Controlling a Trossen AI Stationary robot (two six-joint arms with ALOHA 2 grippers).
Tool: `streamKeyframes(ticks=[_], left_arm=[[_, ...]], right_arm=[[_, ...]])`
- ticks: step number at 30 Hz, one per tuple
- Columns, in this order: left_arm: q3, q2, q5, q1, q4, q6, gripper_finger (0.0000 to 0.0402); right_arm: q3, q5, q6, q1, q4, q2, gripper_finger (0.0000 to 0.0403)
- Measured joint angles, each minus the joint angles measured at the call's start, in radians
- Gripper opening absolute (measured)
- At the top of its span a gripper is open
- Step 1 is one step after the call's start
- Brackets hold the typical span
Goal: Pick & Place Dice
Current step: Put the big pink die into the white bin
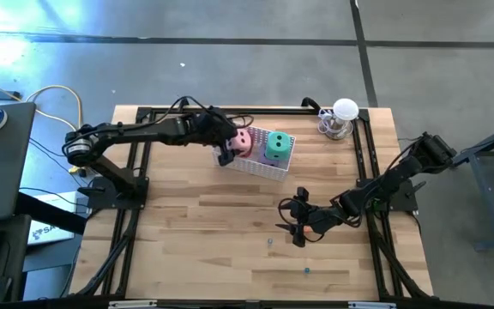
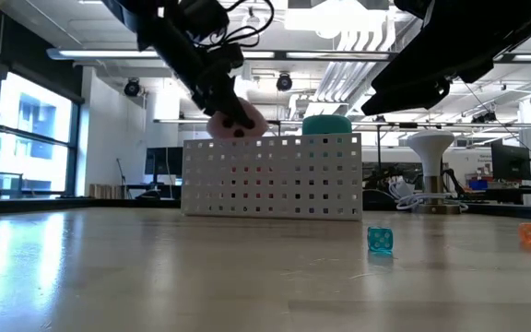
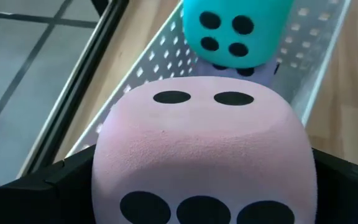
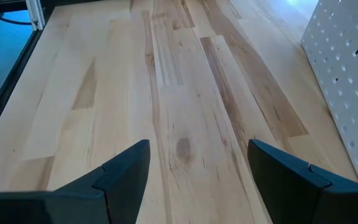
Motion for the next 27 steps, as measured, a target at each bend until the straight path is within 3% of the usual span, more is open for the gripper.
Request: streamKeyframes(ticks=[10,20,27], left_arm=[[-0.009,-0.001,0.114,-0.033,0.053,-0.011,0.0400],[-0.009,-0.001,0.121,-0.044,0.074,-0.012,0.0400],[-0.009,-0.001,0.068,-0.045,0.069,0.021,0.0400]], right_arm=[[0.000,0.002,0.004,0.000,0.000,0.000,0.0262],[0.000,0.002,0.004,0.000,0.000,0.000,0.0262],[0.000,0.002,0.000,0.000,0.000,0.000,0.0262]])
